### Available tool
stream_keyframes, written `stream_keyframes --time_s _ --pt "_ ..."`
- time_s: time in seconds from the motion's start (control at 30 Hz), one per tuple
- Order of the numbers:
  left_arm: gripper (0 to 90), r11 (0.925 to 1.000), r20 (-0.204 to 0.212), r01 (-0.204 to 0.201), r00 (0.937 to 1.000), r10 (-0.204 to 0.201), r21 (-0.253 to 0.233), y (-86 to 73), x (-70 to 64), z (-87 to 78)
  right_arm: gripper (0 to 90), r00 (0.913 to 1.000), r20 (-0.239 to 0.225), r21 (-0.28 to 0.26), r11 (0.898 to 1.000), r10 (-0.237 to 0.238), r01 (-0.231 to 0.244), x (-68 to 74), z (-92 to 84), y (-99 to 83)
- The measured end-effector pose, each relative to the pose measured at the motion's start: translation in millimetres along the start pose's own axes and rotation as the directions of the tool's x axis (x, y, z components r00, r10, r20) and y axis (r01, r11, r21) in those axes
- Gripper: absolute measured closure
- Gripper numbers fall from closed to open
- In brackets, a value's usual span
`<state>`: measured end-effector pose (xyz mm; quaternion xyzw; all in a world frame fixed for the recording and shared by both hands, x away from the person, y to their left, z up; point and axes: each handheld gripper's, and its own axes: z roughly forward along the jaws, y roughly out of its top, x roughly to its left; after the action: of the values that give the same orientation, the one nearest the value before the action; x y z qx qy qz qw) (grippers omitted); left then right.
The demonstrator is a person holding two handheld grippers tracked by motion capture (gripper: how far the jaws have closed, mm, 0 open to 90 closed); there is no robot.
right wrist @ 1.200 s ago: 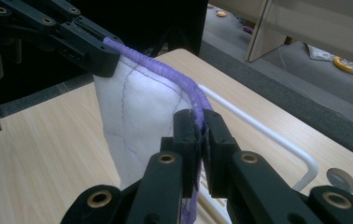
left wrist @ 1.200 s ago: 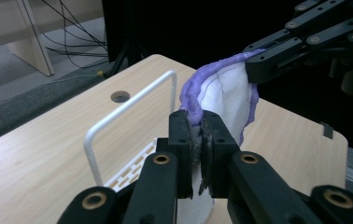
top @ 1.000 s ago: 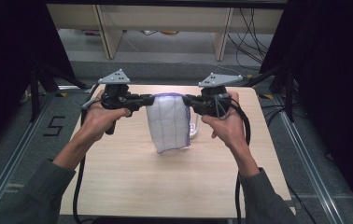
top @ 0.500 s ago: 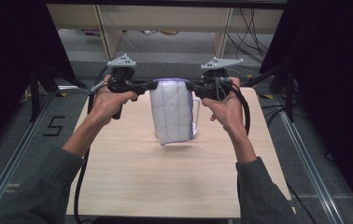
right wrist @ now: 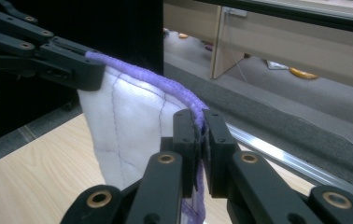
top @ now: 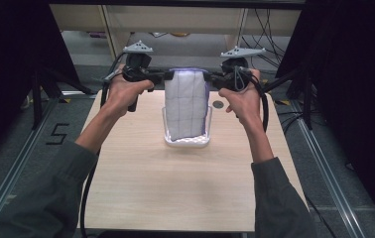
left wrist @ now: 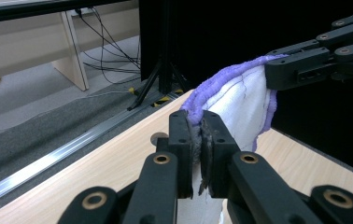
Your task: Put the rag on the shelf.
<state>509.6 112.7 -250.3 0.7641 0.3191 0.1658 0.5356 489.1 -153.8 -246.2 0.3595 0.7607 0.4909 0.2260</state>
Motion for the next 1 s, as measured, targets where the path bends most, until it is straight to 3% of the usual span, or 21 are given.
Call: stream_keyframes --time_s 0.17,0.27,0.43,0.5,0.6,0.67,0.87,1.0 --pt "83.3 1.0 -0.032 0.007 0.9995 -0.007 0.001 6.2 3.2 7.4 85.6 0.9997 0.017 -0.002 1.0 0.019 -0.019 -8.2 8.0 3.1" --pt "83.3 0.9993 -0.019 0.031 0.9993 -0.031 -0.021 10.1 9.1 13.4 85.5 0.999 0.025 -0.013 0.999 0.037 -0.036 -13.1 14.1 5.6" --pt "82.9 0.9989 -0.03 0.046 0.9985 -0.046 -0.014 11.3 21.1 24.6 85.2 0.9982 0.038 -0.012 0.999 0.046 -0.045 -25.3 29.7 6.5" --pt "82.8 0.9985 -0.037 0.053 0.9979 -0.053 -0.014 8.8 26.0 29.8 85.0 0.9976 0.047 -0.011 0.999 0.052 -0.051 -28.0 35.7 5.2" --pt "82.6 0.9994 -0.034 0.026 0.9991 -0.027 -0.023 3.8 34.6 38.1 84.9 0.9959 0.09 -0.008 1.0 0.009 -0.008 -30.8 48.5 1.7" --pt "82.6 0.9993 -0.039 0.033 0.9987 -0.034 -0.016 -0.8 40.3 42.1 84.6 0.9955 0.095 0.008 1.0 -0.005 0.005 -32.7 58.1 -0.9" --pt "82.3 0.9979 -0.048 0.064 0.9968 -0.064 -0.011 -16.2 54.0 56.0 84.3 0.992 0.123 0.047 0.998 0.029 -0.035 -38.2 80.2 -8.9" --pt "82.3 0.9983 -0.065 0.057 0.9963 -0.056 0.012 -22.8 56.6 65.5 84.2 0.9899 0.139 0.073 0.997 0.029 -0.039 -42.1 92.6 -15.9"
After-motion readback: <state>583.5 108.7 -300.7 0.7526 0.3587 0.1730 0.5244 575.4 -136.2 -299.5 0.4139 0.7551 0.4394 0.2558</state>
